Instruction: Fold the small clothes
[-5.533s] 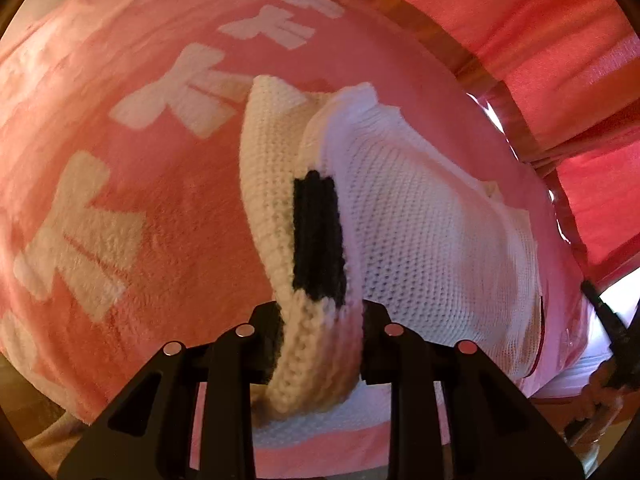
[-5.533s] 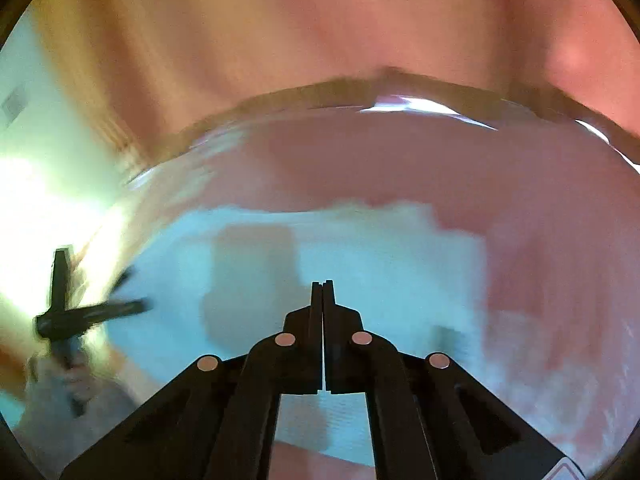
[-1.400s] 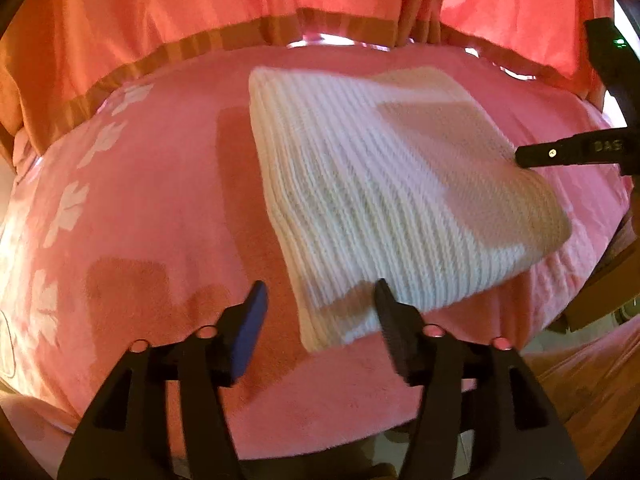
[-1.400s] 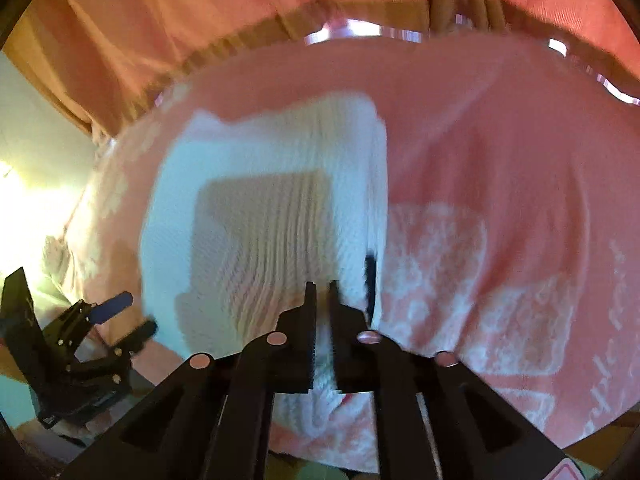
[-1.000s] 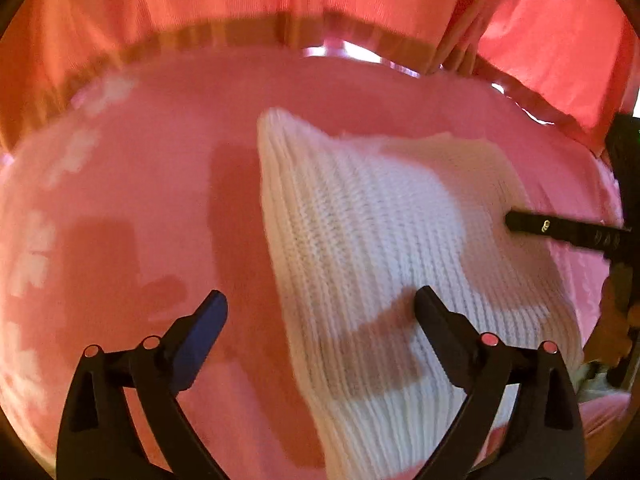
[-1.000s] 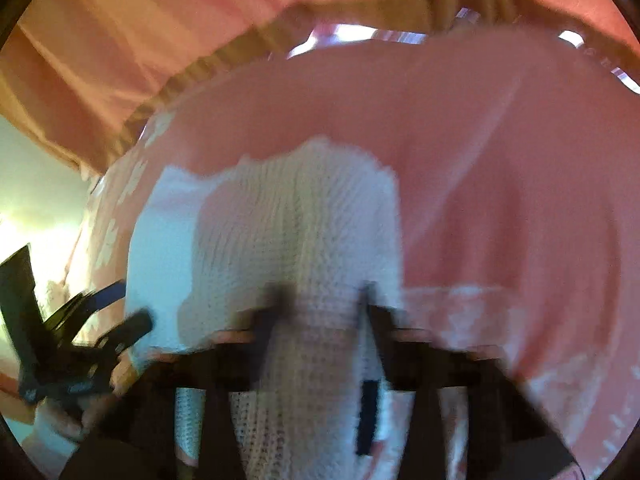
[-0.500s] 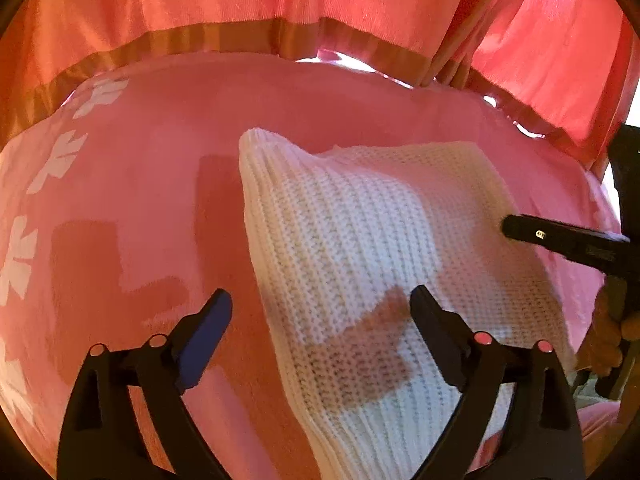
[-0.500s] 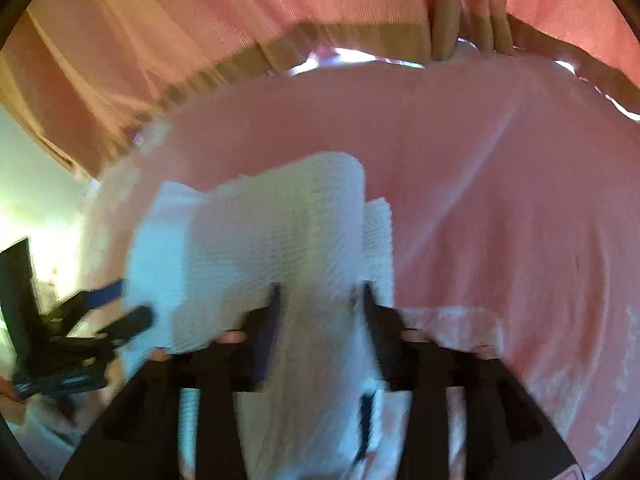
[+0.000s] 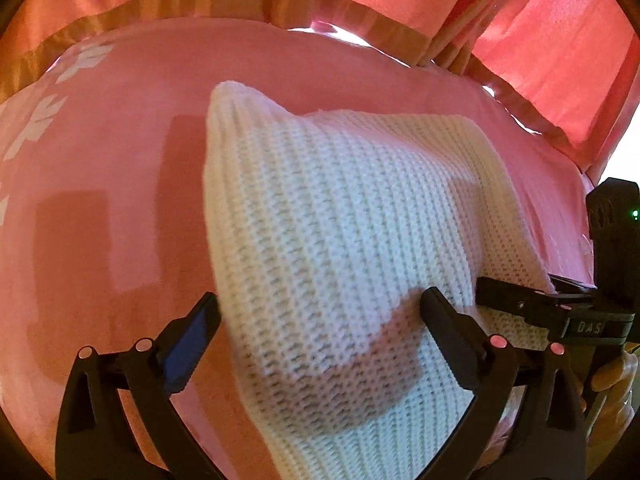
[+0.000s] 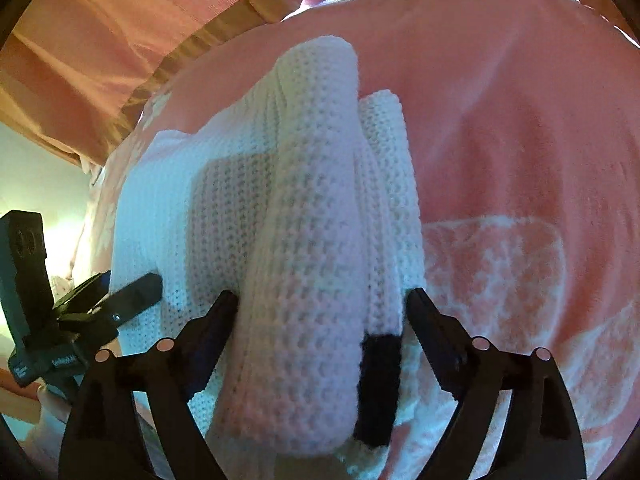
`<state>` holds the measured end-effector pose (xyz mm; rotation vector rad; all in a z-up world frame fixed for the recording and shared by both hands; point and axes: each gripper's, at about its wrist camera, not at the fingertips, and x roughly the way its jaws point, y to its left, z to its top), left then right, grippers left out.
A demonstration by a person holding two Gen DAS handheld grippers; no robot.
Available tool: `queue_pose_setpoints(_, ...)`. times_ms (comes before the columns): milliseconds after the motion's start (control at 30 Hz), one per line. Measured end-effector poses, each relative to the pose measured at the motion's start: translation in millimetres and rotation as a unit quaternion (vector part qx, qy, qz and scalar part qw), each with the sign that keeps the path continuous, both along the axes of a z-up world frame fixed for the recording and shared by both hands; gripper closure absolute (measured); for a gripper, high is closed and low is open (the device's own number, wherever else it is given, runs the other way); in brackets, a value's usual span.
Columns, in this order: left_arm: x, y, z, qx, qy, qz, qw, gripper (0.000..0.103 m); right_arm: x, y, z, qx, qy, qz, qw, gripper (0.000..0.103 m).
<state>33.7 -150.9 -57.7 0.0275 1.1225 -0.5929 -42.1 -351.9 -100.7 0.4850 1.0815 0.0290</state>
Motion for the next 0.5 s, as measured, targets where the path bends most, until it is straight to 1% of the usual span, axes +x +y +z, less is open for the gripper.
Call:
queue_pose_setpoints(100, -1, -2, 0, 0.000, -0.002, -0.002, 1.0000, 0.005, 2, 0, 0, 0.003, 0.000, 0.000, 1.000, 0.016)
queue_pose_setpoints(200, 1, -1, 0, -0.003, 0.003, 0.000, 1.0000, 0.005, 1, -7, -1, 0.017, -0.002, -0.002, 1.000, 0.016)
queue_pose_setpoints(300, 4, 2, -1, -0.019, 0.015, 0.002, 0.9997, 0.005, 2, -12, -2, 0.042, -0.003, -0.008, 0.999, 0.016)
queue_pose_setpoints(367, 10, 10, -1, -0.058, 0.041, 0.008, 0.9974, 0.005, 2, -16, -2, 0.067, -0.006, -0.015, 0.998, 0.016)
queue_pose_setpoints(433, 19, 22, -4, -0.097, 0.072, 0.024, 0.9924, 0.005, 2, -23, -4, 0.094, -0.008, -0.023, 0.995, 0.016)
queue_pose_setpoints(500, 28, 31, -11, -0.120, 0.099, 0.042, 0.9869, 0.005, 1, -30, -7, 0.122, -0.011, -0.030, 0.992, 0.016)
